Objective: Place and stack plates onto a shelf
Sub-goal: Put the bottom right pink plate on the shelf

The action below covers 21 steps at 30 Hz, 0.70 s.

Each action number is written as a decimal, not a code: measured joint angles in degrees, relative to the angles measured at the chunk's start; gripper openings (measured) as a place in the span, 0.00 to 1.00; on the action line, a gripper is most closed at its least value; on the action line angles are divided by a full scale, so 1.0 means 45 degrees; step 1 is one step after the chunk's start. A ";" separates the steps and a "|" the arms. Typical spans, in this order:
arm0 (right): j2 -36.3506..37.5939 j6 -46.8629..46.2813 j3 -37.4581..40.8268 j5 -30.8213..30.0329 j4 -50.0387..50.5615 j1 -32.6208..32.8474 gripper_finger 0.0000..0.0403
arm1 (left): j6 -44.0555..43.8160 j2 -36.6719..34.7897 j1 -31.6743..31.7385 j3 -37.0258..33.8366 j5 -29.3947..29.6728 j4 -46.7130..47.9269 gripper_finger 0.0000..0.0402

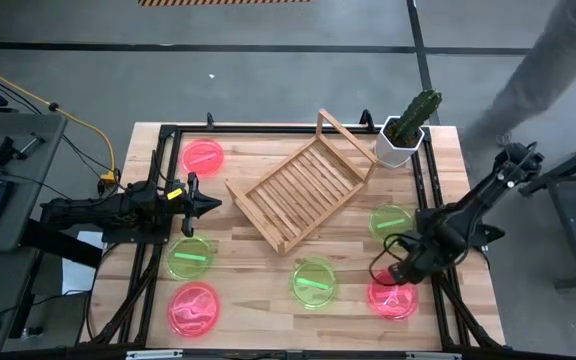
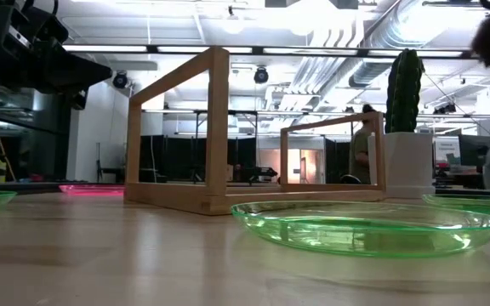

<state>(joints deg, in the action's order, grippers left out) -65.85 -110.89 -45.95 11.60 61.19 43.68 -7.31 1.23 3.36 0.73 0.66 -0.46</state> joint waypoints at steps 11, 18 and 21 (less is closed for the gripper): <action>-0.0003 0.0009 0.3167 0.0663 -0.3684 -0.0048 0.42 | 0.0000 0.0000 0.0000 -0.0003 0.0002 -0.0001 0.00; -0.0001 0.0358 0.4447 0.1029 -0.5845 -0.0043 0.42 | 0.0000 0.0000 0.0000 0.0000 0.0002 0.0002 0.00; -0.0003 0.0310 0.4984 0.0965 -0.6831 -0.0038 0.42 | -0.0005 0.0000 0.0000 0.0000 0.0002 -0.0003 0.00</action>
<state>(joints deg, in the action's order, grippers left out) -65.87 -109.49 -23.52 15.94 30.45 43.51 -7.33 1.23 3.36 0.73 0.67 -0.47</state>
